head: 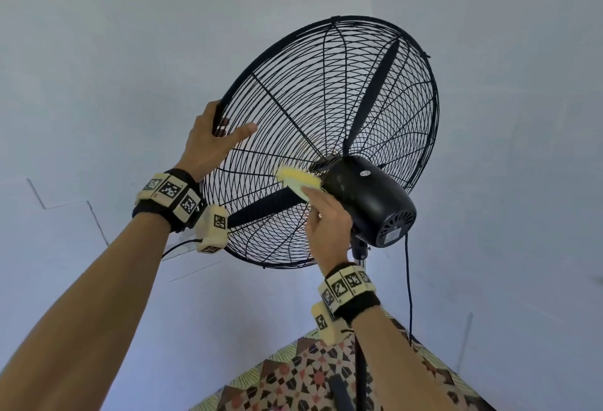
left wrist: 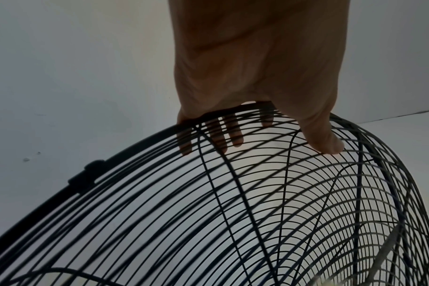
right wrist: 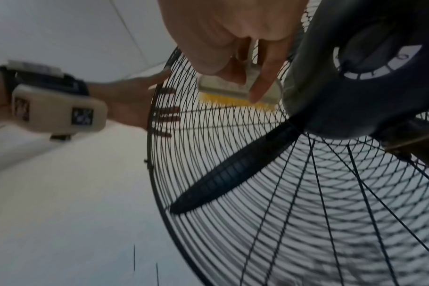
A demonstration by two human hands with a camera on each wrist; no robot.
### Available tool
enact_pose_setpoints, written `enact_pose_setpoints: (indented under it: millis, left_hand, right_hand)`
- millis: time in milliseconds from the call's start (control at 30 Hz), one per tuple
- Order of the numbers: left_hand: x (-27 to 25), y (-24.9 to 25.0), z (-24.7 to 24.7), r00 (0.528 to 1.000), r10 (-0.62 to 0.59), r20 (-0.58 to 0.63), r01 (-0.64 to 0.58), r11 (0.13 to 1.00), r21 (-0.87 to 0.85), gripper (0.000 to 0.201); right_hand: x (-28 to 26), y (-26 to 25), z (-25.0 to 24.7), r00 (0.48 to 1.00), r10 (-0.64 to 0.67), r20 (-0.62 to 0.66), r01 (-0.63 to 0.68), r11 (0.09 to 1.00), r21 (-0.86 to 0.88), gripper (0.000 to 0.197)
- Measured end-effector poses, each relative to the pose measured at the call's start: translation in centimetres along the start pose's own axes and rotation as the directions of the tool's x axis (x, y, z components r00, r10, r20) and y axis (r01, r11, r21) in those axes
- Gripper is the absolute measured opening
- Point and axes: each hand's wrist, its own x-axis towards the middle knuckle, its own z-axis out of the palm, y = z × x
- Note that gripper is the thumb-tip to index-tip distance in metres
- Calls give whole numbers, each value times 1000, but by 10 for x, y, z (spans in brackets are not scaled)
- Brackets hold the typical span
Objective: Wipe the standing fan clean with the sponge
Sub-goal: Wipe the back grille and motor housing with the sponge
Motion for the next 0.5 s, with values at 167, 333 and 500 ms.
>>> enact_pose_setpoints:
  millis: [167,333,500]
  left_hand:
    - [2,5,4,1000,26,2,-26,1000,-7,77]
    - [0,-5,-1,1000,8,-1,-8,1000,-26,89]
    - [2,-2,2,999,35,2,-35,999,-12,89]
  right_hand:
    - [31,1,-8,969,129,-209,-125,992,35,42]
    - [-6,-1,5,998,62,25,-63,998,9,45]
    - [19,-3,-17,984,126,-126,-122,992,43,42]
